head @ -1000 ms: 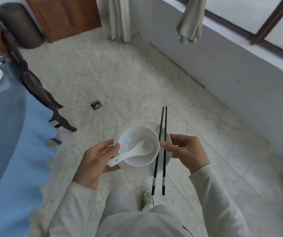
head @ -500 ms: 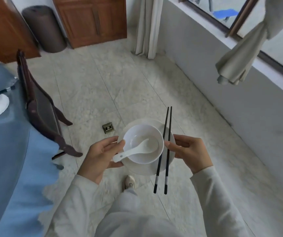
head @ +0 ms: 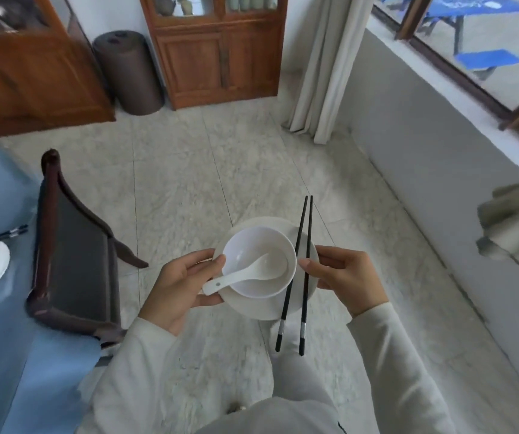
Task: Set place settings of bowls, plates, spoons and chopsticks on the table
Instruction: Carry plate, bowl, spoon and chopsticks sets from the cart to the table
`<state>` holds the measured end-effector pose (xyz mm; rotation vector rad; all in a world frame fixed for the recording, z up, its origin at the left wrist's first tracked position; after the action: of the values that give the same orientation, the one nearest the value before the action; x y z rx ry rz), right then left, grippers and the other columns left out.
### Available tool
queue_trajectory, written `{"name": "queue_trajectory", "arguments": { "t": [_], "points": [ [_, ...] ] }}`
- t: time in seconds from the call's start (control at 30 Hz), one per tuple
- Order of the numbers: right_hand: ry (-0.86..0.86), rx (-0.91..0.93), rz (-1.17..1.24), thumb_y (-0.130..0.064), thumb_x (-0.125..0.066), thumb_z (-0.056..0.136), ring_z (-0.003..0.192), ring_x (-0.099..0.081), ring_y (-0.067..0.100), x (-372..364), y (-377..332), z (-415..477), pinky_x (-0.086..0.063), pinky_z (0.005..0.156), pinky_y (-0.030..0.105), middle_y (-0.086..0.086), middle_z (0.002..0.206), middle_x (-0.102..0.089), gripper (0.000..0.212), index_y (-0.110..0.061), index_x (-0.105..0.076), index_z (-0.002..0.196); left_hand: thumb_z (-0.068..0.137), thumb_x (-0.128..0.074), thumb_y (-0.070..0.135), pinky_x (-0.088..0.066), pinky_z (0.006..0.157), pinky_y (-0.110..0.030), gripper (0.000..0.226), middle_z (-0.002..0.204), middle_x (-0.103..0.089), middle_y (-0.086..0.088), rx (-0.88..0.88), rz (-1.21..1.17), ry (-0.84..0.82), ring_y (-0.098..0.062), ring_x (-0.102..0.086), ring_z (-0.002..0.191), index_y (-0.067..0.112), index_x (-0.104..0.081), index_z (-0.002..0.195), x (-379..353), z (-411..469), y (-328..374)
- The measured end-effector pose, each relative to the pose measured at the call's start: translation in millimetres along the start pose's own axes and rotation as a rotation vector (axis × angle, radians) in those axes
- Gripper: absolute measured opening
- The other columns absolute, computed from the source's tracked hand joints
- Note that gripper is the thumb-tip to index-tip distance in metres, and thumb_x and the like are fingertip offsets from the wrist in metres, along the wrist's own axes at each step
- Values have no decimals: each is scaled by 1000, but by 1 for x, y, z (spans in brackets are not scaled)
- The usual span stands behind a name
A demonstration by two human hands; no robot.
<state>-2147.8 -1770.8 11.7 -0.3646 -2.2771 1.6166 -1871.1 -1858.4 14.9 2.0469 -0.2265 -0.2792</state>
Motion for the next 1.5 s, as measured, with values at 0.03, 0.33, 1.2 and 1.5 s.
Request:
{"name": "queue_trajectory", "arguments": {
  "t": [0.03, 0.33, 1.2, 1.5],
  "points": [
    [-18, 11, -5, -19, -87, 80, 90, -80, 20, 1, -7, 30, -66, 80, 40, 1, 94, -83, 29, -21, -82, 108, 76, -80, 37, -62, 62, -33, 37, 94, -80, -2, -8, -15, 15, -18, -76, 83, 20, -77, 109, -5, 22, 9],
    [-232, 50, -88, -24, -89, 74, 91, -80, 23, -17, -100, 258, -66, 77, 40, 1, 92, -83, 25, -33, -84, 97, 63, -84, 45, -63, 62, -35, 55, 87, -80, 5, -20, -126, 210, -13, -76, 79, 21, -74, 112, -20, 176, 101],
    [-589, 93, -228, -19, -87, 79, 92, -79, 20, -346, -306, 723, -66, 83, 44, 1, 94, -83, 27, -19, -83, 106, 71, -79, 41, -64, 69, -41, 57, 106, -79, -8, -79, -274, 570, -27, -75, 95, 13, -73, 119, 205, 551, 331],
    [-770, 155, -307, -23, -88, 78, 90, -79, 19, -510, -358, 869, -65, 75, 33, -2, 90, -83, 23, -24, -84, 101, 90, -74, 28, -65, 66, -39, 22, 99, -80, -6, -100, -338, 749, -24, -76, 89, 16, -78, 109, 312, 667, 389]
  ]
}}
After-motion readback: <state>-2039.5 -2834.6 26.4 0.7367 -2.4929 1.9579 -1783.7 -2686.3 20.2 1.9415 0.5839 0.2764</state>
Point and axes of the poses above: each hand's wrist, its own z-axis towards the middle knuckle, its own x-axis out of the back of the hand, y = z × x, the point moved 9 cm from there along z, towards the middle knuckle
